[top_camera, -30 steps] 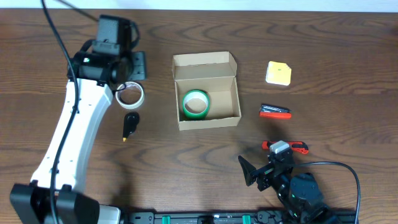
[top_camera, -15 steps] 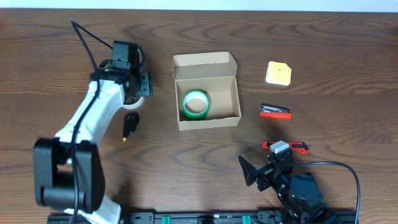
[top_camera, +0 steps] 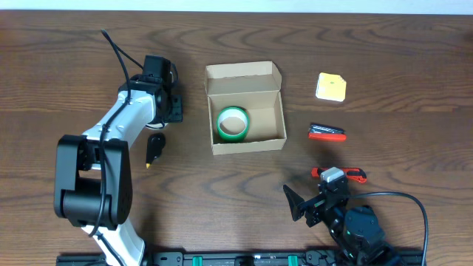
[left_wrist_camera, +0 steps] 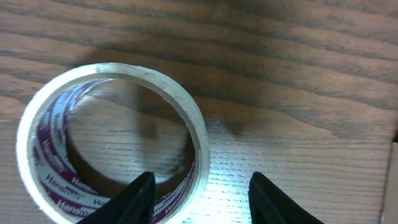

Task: Pack container
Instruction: 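Move the left gripper back and grasp the white masking tape roll, then carry the white tape into the box and release it on the green tape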

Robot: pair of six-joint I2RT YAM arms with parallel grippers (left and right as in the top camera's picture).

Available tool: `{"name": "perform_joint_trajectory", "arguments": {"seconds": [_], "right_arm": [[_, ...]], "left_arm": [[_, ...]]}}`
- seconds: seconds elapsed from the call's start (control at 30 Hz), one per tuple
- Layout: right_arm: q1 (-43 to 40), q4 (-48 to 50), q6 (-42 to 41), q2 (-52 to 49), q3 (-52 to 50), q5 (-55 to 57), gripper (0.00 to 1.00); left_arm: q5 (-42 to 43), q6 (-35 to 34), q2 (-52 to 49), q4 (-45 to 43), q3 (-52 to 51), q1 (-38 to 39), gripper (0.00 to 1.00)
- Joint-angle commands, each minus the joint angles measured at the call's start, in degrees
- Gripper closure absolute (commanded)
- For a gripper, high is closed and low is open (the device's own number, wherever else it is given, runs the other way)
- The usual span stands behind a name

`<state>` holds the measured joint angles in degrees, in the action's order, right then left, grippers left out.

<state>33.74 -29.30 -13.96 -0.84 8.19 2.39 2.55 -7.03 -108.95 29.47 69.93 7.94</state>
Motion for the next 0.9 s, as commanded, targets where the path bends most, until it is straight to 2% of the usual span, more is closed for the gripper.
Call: {"name": "perform_joint_trajectory", "arguments": {"seconds": [0.0,0.23,0.33,0.4,0.57,0.87], "right_arm": [[0.42,0.0,0.74,0.35,-0.15,0.37,0.01],[0.42,0.0,0.74,0.35,-0.15,0.37,0.01],[0.42,0.0,0.74,0.35,-0.15,0.37,0.01],[0.42,0.0,0.74,0.35,-0.15,0.37,0.01],[0.42,0.0,0.74,0.35,-0.15,0.37,0.01],[0.42,0.0,0.74,0.35,-0.15,0.37,0.01]], "left_arm": [[0.04,0.63,-2.01,-0.55,-0.15,0.0,0.51],[-0.07,0.61,-3.54,-1.03,-0.15,0.0,0.68],[-0.2,0.61,-3.56,-1.07,-0.13,0.0,0.8],[-0.2,0.59,-3.54,-1.07,-0.13,0.0,0.92],[-0.17,0.59,-3.23,0.83,1.9,0.0,0.94],[-0.13,1.14,2.95,12.94,16.41,1.57,0.94]]}}
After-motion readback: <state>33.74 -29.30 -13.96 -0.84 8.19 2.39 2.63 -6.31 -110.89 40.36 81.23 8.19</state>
